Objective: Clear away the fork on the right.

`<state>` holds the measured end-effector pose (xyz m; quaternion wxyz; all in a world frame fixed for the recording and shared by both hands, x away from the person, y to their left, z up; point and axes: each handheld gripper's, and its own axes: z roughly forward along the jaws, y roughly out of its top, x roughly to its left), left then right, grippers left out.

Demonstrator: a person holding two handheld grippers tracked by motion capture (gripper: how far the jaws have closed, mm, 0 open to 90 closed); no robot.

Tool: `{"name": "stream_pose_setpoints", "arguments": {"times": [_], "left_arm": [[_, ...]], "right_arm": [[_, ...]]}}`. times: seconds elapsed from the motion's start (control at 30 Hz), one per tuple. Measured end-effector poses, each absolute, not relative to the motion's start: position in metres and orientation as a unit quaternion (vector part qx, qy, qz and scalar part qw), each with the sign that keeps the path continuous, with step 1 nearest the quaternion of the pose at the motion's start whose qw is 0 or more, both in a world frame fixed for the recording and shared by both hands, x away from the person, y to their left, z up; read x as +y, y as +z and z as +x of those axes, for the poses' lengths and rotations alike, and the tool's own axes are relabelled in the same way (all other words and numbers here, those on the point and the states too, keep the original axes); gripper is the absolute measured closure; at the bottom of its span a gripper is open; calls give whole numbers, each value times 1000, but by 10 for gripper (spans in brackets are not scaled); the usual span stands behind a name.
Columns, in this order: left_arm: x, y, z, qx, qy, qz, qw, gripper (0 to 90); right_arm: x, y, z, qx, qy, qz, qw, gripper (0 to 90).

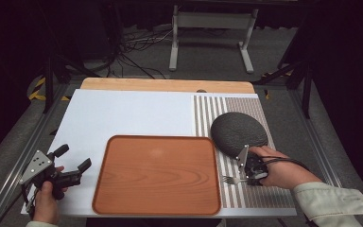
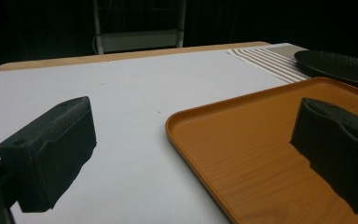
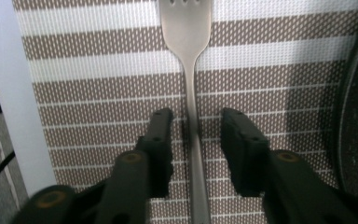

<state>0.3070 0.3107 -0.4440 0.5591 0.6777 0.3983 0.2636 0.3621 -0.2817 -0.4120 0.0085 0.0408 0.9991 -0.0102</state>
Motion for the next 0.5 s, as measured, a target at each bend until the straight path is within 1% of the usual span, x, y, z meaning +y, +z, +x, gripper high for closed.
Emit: {"name": "stream_pose_setpoints", "arguments": {"times": [0.13,0.2,0.5], "left_arm": [[311,-444,307,399,264,677,559,7],[311,-444,307,398,265,677,559,8],[311,-443,307,399,264,676,560,7]], "right_arm": [[-281,-414,362,999,-23,28,6,772],[-281,-414,362,999,-27,23,10,828],[-281,-415,361,1000,-29,9,9,848]]}}
